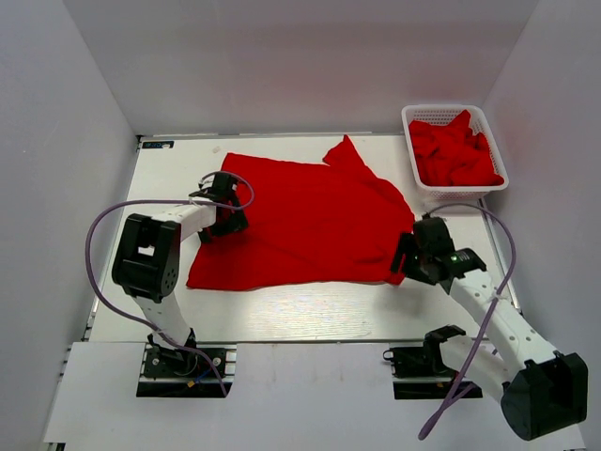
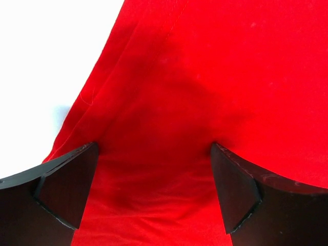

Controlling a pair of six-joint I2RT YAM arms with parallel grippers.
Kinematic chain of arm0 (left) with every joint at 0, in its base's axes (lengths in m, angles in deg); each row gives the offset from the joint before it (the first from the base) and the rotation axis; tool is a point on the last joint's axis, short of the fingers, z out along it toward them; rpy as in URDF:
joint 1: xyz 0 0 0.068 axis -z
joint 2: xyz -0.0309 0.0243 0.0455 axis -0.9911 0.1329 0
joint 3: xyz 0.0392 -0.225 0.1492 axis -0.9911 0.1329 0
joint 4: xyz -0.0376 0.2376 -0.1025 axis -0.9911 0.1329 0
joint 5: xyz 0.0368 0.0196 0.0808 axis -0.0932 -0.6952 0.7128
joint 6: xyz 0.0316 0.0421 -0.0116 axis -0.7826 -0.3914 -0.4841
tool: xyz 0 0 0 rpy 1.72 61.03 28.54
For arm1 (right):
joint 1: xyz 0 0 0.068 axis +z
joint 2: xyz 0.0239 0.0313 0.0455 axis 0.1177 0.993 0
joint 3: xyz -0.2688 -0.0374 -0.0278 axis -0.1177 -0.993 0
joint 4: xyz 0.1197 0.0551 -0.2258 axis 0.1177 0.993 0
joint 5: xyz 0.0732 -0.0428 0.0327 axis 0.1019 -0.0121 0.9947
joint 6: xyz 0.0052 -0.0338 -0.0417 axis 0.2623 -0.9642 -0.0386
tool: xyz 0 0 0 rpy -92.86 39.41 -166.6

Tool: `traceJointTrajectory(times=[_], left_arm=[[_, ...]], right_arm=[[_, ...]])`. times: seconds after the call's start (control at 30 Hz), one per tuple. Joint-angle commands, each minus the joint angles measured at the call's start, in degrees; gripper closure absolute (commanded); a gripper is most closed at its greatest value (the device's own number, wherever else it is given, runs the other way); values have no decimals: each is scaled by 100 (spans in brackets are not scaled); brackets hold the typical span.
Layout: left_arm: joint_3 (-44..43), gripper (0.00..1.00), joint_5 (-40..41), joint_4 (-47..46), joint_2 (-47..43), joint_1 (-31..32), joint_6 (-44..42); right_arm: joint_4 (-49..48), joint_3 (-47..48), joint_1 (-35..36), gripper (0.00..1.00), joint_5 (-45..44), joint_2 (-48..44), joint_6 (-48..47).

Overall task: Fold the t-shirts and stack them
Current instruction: Flatten out the tshirt

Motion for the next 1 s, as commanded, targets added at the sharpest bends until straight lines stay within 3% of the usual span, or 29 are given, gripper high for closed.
traceJointTrajectory(times=[0.0,0.2,0.37,0.47,0.8,0.9,0.93,0.97], left_arm=[[129,0,-128,392,-241,37,-146],[190,0,-251,392,-434,37,-207],[243,0,-251,392,-496,-15,-260],[243,0,-251,392,-496,-15,-313],[243,0,-251,392,-549,-15,-366],[243,0,-251,339,-549,-15,-366],[243,0,-251,339,-549,-15,-366],[243,0,-251,339,-549,-15,-366]], right_arm=[[-868,488,94,28,692,357,-788],[-1757,944,288,27,881,1815,-1194],[-1943,1392,315,26,170,2737,-1186],[-1924,1420,332,26,107,3046,-1185],[-2171,1060,367,30,1056,3303,-1300],[-2346,963,376,49,1538,3198,-1414],[-2433,893,350,61,1731,3171,-1449],[-2495,884,367,88,1794,3110,-1501]])
